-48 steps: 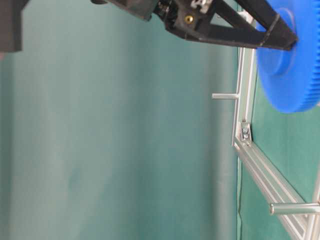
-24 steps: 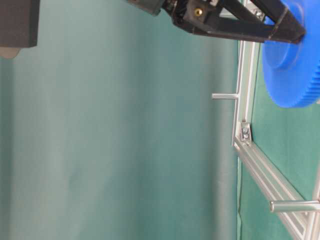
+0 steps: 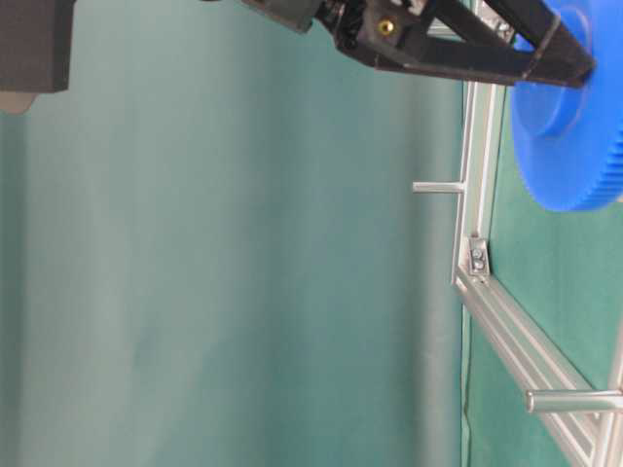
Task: Find the location of the shaft and insert the gear.
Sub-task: 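Push the gear onto the shaft with the right gripper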
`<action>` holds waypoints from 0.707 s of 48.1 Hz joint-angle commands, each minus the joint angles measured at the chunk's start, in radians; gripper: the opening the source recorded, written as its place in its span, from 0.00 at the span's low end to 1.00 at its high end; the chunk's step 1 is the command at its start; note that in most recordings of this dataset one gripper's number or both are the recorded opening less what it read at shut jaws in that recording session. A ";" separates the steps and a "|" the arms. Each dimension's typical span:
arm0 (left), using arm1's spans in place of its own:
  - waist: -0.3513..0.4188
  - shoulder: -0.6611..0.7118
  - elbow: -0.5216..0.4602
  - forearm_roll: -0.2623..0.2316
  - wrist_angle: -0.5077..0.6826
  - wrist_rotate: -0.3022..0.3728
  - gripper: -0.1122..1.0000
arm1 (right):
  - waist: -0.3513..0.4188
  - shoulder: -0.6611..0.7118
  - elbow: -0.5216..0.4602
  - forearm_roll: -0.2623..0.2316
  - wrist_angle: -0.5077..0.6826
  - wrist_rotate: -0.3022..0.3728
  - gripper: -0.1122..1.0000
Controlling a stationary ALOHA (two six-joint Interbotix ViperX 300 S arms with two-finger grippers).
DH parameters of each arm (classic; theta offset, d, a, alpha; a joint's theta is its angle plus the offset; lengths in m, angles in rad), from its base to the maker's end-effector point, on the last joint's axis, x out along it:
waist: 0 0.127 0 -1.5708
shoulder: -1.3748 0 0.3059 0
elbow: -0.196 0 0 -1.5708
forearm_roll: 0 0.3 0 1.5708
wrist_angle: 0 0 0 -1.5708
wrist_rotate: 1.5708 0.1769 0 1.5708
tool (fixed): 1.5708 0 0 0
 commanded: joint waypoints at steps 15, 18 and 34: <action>0.003 0.006 -0.011 -0.002 -0.005 0.000 0.10 | -0.011 -0.026 -0.017 -0.008 -0.038 0.002 0.72; 0.003 0.006 -0.011 -0.002 -0.005 0.000 0.10 | -0.012 -0.025 -0.017 -0.008 -0.040 0.002 0.72; 0.003 0.006 -0.011 -0.002 -0.005 0.000 0.10 | -0.014 -0.023 -0.017 -0.006 -0.041 0.002 0.72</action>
